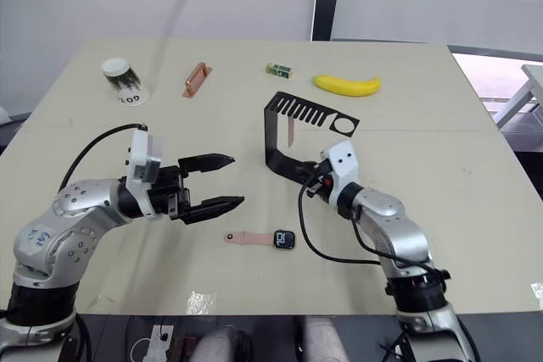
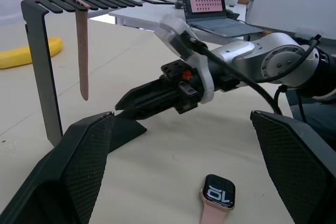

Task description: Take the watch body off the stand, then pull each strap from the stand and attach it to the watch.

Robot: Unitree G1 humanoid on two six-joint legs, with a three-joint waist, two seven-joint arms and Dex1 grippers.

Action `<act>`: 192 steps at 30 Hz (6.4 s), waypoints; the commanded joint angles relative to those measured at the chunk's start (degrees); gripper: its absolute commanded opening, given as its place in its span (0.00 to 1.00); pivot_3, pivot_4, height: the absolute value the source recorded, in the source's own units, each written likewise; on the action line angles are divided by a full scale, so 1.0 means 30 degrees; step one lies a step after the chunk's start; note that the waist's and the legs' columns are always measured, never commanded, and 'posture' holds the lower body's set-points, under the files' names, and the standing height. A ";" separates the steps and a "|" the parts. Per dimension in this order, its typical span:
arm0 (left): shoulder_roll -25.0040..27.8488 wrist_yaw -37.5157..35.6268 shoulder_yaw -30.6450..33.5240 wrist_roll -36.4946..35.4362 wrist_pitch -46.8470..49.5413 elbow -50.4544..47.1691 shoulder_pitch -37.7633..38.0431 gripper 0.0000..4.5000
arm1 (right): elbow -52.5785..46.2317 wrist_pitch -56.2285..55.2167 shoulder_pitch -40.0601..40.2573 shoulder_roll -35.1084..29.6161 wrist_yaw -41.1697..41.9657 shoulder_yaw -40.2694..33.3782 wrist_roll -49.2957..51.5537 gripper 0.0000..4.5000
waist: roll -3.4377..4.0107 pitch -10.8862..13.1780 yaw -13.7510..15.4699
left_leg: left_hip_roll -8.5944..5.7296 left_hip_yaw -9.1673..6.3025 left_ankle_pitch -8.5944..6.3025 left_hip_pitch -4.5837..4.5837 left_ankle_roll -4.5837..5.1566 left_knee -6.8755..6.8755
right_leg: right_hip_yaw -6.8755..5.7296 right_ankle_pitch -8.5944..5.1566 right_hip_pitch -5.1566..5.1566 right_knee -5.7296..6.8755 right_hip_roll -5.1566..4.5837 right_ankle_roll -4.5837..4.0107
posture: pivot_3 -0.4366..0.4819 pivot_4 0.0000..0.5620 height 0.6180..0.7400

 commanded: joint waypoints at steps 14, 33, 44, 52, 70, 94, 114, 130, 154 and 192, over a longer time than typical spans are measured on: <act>-0.2453 0.4035 -0.1830 0.2674 -0.1004 -0.0835 -0.0073 1.00 | 0.2806 0.1185 -0.0507 0.0700 -0.0646 0.0109 -0.1827 0.01 | -0.0003 -0.0010 -0.0304 | 0.0008 -0.0002 0.0006 0.0022 -0.0011 -0.0001 | 0.0006 0.0000 0.0006 0.0039 0.0001 -0.0001 | 0.48 0.27 1.00; -0.8592 1.0861 -0.5431 0.9426 -0.3988 0.1859 -0.1200 0.69 | 0.0821 0.2727 0.0540 0.0838 -0.0705 0.0263 -0.2068 0.00 | -0.0011 -0.0020 -0.0237 | 0.0005 0.0001 0.0005 0.0020 -0.0010 -0.0008 | 0.0003 0.0001 0.0011 0.0029 0.0000 0.0001 | 0.48 0.27 1.00; -1.0493 1.2974 -0.5833 1.2053 -0.5926 0.4946 -0.2233 0.49 | 0.0473 0.3085 0.0590 0.0877 -0.0703 0.0221 -0.2073 0.00 | -0.0015 -0.0022 -0.0226 | 0.0004 0.0002 0.0007 0.0020 -0.0006 -0.0004 | 0.0003 0.0002 0.0015 0.0022 -0.0002 0.0002 | 0.48 0.27 1.00; -1.2362 1.3880 -0.5504 1.2243 -0.6444 0.7857 -0.3995 0.49 | 0.0466 0.3018 0.0631 0.0876 -0.0650 0.0248 -0.2109 0.00 | -0.0018 -0.0023 -0.0214 | 0.0002 0.0002 0.0007 0.0020 -0.0004 -0.0005 | 0.0001 0.0002 0.0015 0.0019 -0.0002 0.0003 | 0.48 0.27 1.00; -1.2531 1.3444 -0.5372 1.2659 -0.8744 0.9983 -0.5533 0.01 | 0.0018 0.3281 0.0735 0.0962 -0.0677 0.0058 -0.1965 0.00 | -0.0019 -0.0022 -0.0190 | 0.0005 0.0004 0.0008 0.0019 -0.0006 -0.0014 | -0.0004 0.0002 0.0013 0.0014 0.0000 0.0003 | 0.48 0.27 1.00; -0.8635 0.7059 -0.3312 0.6700 -0.2918 0.2824 -0.2633 0.01 | -0.2383 0.1474 0.1225 -0.0761 0.0817 -0.0407 -0.1631 0.00 | -0.0008 -0.0015 -0.0132 | 0.0005 -0.0007 0.0008 0.0006 -0.0007 -0.0017 | -0.0011 0.0002 0.0012 0.0006 -0.0013 0.0003 | 0.48 0.27 1.00; -0.3226 -0.7563 -0.5250 -0.0219 0.2782 0.6518 -0.7058 0.00 | -1.0645 0.7696 0.2615 -0.5910 -0.4325 -0.6622 2.5394 0.99 | 0.0016 0.0017 0.0131 | 0.0002 -0.0030 -0.0001 -0.0031 0.0006 -0.0048 | -0.0007 -0.0001 0.0007 -0.0077 0.0001 0.0001 | 0.48 0.27 1.00; -0.4129 -0.7085 -0.4979 -0.0293 0.3031 0.6824 -0.7465 0.00 | -1.1030 0.5824 0.1934 -0.5153 -0.6191 -0.4617 2.3878 0.71 | 0.0016 0.0017 0.0186 | 0.0013 -0.0047 0.0001 -0.0068 0.0018 -0.0046 | -0.0012 0.0005 -0.0001 -0.0112 0.0000 0.0018 | 0.48 0.27 1.00; -0.4280 -0.6721 -0.4949 -0.0311 0.3045 0.6711 -0.7599 0.00 | -1.1016 0.5693 0.1644 -0.5036 -0.5925 -0.3878 2.3658 0.71 | 0.0016 0.0017 0.0186 | 0.0015 -0.0048 0.0001 -0.0068 0.0018 -0.0048 | -0.0014 0.0004 -0.0001 -0.0115 -0.0001 0.0018 | 0.48 0.27 1.00; -0.4378 -0.6449 -0.4857 -0.0383 0.3118 0.6745 -0.7589 0.00 | -1.0968 0.5160 0.1604 -0.4996 -0.5897 -0.4378 2.4116 0.30 | 0.0017 0.0017 0.0189 | 0.0015 -0.0051 0.0001 -0.0072 0.0019 -0.0055 | -0.0017 0.0004 -0.0001 -0.0128 -0.0003 0.0018 | 0.48 0.27 1.00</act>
